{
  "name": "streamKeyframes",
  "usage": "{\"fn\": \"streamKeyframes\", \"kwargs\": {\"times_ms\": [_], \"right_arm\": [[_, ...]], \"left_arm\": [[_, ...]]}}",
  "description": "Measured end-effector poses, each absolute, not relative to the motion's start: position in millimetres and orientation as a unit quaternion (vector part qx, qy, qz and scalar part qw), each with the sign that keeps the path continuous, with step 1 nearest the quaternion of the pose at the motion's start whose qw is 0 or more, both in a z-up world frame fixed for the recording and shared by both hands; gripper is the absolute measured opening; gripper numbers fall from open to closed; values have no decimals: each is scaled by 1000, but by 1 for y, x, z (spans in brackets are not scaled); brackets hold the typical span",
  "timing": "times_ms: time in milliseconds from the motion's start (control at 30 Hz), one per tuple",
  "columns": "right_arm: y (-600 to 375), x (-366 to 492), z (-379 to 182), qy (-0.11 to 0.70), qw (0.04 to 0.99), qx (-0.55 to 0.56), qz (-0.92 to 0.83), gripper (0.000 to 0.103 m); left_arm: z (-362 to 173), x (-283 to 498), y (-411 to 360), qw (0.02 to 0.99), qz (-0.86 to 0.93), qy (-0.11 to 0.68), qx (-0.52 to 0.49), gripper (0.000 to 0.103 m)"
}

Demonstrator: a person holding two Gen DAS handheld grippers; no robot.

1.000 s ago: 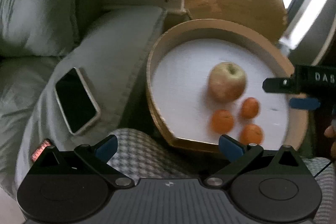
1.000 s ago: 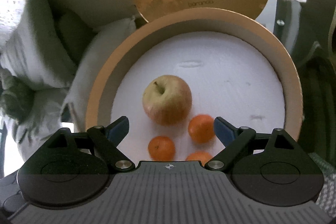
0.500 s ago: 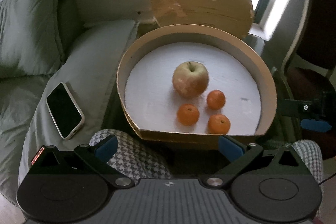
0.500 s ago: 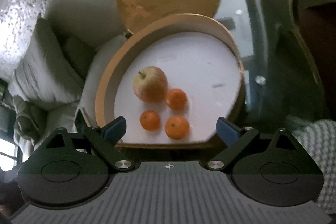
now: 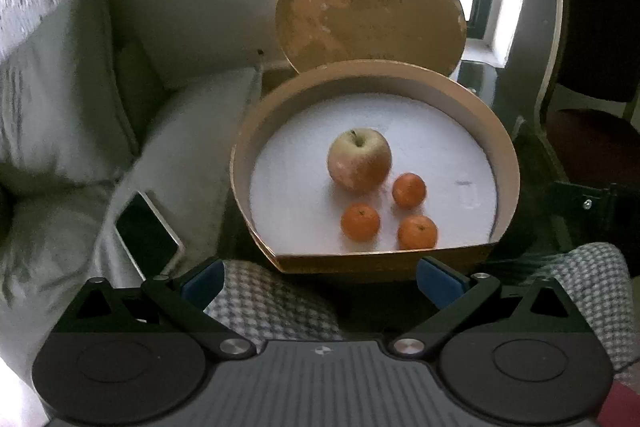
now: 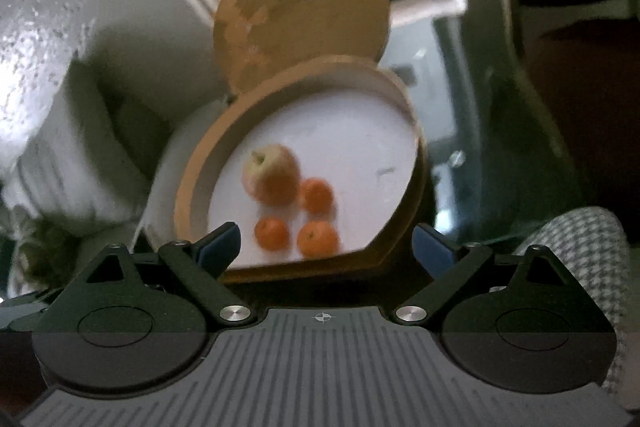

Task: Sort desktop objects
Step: 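Withdraw the right gripper up and away from the box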

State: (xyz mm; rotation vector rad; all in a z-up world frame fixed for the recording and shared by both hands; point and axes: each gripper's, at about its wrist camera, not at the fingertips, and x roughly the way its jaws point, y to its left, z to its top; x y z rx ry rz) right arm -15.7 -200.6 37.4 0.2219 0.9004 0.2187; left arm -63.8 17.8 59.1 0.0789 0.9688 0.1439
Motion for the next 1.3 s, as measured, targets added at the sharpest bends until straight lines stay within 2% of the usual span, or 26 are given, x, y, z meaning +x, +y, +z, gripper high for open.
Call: {"fn": "streamKeyframes", "kwargs": {"times_ms": [133,533,1300], "right_arm": [[-192,-28,44,401,911,67,74,96],[-195,-28,54,410,910,39,53,96],[-176,-4,42,416,906,-14,77,96]], "left_arm": [[59,-63,18,882,68,465,42,102],[56,-53,29,886,68,459,-15,102],[29,-22,30,858,64,509,16,102]]}}
